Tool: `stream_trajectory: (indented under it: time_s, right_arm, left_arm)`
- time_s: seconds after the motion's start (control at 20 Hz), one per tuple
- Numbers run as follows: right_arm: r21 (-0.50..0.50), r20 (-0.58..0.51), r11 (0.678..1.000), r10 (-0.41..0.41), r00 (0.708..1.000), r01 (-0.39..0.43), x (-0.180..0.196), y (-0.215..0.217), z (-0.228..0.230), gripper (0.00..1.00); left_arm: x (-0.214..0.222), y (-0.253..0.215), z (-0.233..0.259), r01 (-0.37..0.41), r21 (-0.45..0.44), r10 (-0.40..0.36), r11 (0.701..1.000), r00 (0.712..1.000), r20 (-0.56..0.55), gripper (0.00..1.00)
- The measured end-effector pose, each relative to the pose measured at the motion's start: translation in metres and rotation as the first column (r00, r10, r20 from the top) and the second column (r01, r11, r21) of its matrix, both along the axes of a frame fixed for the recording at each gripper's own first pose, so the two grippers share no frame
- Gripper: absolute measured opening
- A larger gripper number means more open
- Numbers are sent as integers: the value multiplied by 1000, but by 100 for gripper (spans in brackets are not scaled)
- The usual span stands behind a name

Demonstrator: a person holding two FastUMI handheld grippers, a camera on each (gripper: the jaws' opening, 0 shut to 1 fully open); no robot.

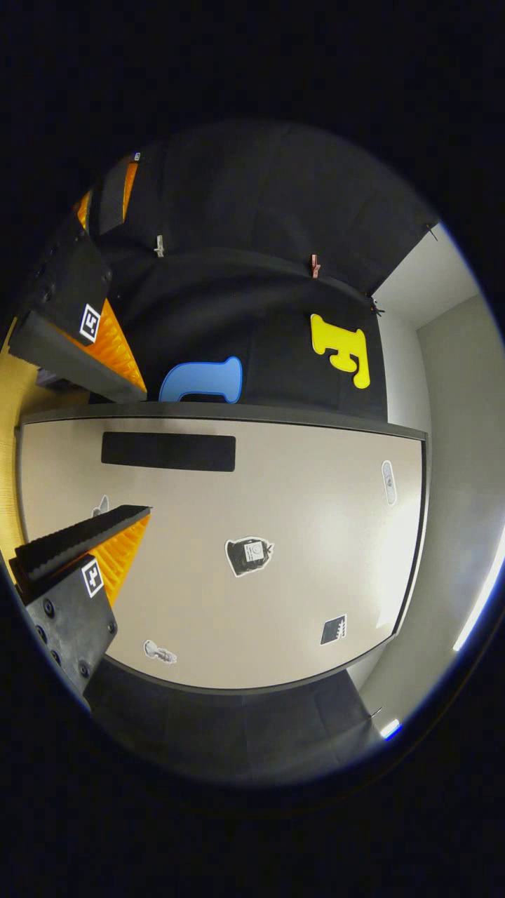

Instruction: Open the cabinet door with the right hand, grasp the bottle in the cabinet with the left hand and place it on the coaster, then close the cabinet door with the right hand.

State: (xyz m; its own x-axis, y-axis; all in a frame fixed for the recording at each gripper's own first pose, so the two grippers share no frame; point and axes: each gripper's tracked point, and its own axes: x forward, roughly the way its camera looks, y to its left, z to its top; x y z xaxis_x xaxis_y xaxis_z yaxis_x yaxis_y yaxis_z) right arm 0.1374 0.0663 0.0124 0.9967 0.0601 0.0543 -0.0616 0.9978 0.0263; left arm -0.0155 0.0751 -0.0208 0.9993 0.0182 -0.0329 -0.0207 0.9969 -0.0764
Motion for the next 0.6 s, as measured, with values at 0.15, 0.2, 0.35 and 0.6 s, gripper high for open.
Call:
stream_trajectory:
  time_s: [0.15, 0.2, 0.35, 0.6]
  right_arm:
    - [-10, -2, 1000, -6, 1000, 6, 15, 3, -4, 93]
    - [-14, 3, 1000, -15, 1000, 15, 20, 3, -4, 90]
    - [-19, 26, 999, -48, 999, 48, 31, -3, -2, 85]
    - [-2, 20, 1000, -27, 999, 27, 45, 0, -5, 77]
  left_arm:
    - [3, 7, -7, -1, 9, 1, 1000, 1000, -12, 85]
    - [4, 9, -9, -1, 6, 1, 1000, 1000, -13, 85]
    - [3, 15, -10, -4, 15, 5, 1000, 1000, -21, 85]
    - [2, 20, -15, -12, 32, 13, 999, 999, -29, 85]
